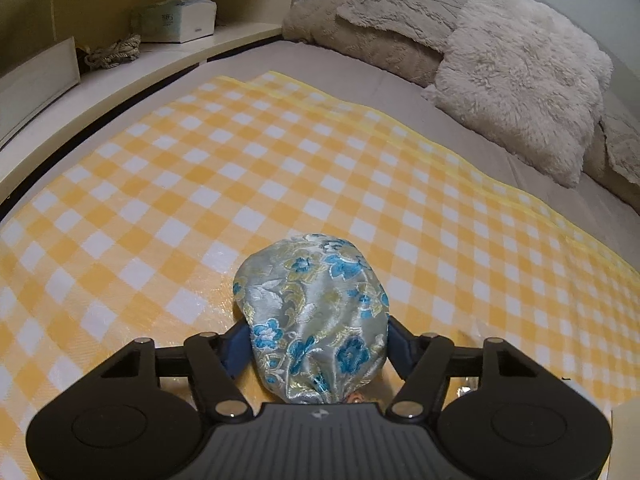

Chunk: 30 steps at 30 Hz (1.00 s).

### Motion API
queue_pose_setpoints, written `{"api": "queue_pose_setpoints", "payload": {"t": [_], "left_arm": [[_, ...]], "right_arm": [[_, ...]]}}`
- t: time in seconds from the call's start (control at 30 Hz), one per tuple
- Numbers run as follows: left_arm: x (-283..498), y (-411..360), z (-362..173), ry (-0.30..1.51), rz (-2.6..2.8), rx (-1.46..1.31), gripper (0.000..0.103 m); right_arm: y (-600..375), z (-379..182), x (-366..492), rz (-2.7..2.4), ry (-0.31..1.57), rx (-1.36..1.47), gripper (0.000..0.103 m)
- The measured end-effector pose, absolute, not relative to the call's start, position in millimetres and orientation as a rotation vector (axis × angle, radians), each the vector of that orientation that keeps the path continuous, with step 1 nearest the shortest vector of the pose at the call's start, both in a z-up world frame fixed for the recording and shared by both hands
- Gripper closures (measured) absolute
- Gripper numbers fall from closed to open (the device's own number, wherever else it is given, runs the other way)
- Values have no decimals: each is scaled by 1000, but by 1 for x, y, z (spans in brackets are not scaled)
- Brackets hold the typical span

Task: Organize soft objects
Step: 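Grasp the blue-flowered satin pouch with the left tool while the right tool grasps the grey packet, then carry the satin pouch and grey packet over the white box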

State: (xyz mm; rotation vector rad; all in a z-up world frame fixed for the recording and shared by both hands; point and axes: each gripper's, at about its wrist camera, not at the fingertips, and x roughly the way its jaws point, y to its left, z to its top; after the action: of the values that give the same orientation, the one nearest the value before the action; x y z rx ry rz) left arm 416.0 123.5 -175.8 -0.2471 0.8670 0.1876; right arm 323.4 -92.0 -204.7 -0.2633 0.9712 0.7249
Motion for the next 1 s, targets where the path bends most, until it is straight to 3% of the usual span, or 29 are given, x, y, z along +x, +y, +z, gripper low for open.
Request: {"api": "queue_pose_setpoints", "payload": {"t": [0.2,1.0], "left_arm": [[411,123,-172,894,165,-249,44],[344,98,-92,781,55,-241,49]], "right_arm": [[-95,-200,325,692,1006,-254,48],[-140,-121,311,457,791,-83,53]]}}
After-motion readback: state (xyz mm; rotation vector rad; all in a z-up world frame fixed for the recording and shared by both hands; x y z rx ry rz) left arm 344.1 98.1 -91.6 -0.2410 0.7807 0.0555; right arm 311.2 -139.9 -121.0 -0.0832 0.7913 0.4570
